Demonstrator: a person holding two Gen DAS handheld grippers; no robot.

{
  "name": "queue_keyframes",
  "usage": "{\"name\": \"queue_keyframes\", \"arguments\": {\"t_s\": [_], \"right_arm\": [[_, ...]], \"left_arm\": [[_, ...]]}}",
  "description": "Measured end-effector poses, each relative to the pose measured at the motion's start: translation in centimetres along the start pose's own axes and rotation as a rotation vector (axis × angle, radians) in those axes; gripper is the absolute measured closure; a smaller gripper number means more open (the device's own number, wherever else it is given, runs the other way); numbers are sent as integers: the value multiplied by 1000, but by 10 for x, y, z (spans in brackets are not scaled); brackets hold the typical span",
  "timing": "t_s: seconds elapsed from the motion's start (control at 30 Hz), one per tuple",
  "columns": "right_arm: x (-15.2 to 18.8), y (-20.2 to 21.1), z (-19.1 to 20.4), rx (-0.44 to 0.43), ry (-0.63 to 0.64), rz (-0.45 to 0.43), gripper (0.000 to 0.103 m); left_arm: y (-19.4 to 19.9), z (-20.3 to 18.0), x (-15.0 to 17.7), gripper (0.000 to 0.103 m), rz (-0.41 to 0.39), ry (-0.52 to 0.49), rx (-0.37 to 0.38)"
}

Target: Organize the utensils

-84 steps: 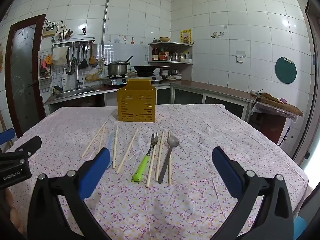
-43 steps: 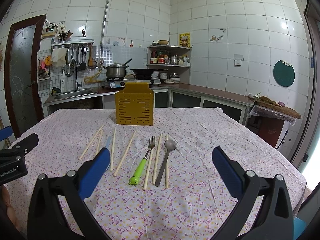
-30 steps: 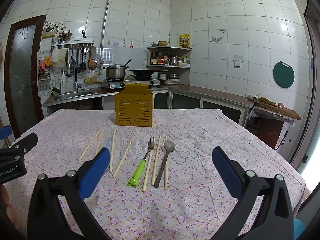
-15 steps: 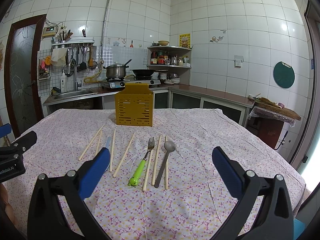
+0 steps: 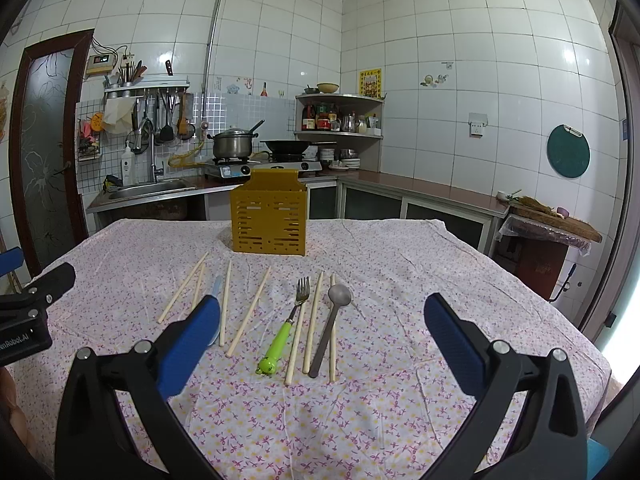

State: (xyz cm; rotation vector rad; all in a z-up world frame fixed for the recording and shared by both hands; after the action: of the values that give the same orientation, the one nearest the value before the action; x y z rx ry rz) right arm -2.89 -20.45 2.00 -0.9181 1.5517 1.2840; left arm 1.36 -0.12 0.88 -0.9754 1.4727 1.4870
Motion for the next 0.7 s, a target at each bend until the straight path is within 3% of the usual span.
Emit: {"name": "queue_keyframes", "arguments": {"t_s": [0.47, 0.7], "right_arm": [[8, -10, 0, -2, 10, 14, 3], [9, -30, 1, -29, 1, 71, 3]], "left_arm": [[-9, -1, 7, 4, 9, -2, -4], [-29, -4, 5, 4, 27, 6, -2]]}}
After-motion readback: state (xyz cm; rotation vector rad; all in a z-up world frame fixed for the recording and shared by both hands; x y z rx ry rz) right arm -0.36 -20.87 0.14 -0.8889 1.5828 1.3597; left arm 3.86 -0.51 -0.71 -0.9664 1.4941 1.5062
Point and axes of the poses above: each gripper's, at about its wrist camera, not at the fingertips, and y roughly against the way its jaws point, z to its left, x to its underside, the point moved 2 cm from there along -y, roughly the way its jaws point, and after that the axes turned 2 degrees about y, right-handed, at the moved point
